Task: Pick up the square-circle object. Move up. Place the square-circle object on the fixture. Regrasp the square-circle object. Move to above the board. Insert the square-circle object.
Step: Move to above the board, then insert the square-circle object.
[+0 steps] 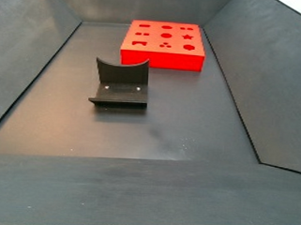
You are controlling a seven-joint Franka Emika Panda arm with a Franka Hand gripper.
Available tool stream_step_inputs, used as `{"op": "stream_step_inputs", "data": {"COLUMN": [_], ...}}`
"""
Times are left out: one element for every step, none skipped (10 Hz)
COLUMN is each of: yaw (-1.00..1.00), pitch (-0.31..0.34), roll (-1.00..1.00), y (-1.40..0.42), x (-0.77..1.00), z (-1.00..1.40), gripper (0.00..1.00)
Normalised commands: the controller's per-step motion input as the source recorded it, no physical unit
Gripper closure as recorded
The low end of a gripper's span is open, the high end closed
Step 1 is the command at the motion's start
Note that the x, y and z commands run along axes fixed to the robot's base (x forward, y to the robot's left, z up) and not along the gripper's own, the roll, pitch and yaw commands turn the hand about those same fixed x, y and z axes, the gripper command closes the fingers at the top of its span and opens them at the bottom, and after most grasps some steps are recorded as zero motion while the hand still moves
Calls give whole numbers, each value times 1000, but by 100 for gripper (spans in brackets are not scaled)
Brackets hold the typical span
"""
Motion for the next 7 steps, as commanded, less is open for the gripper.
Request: {"op": "stream_step_inputs", "data": {"yaw": [-171,-166,-128,-69,-35,-26,9], "pitch": [-39,-41,-45,-24,-12,-1,14], "roll": [-1000,-1000,-844,-559,-365,-240,-10], "y": [-1000,-847,-519,-222,-101,-57,74], "x": [-712,-624,-424,-211,-107,-53,0], "z": [37,18,14,-2,-2,-1,-1000], "gripper": [100,100,100,100,100,100,100]}}
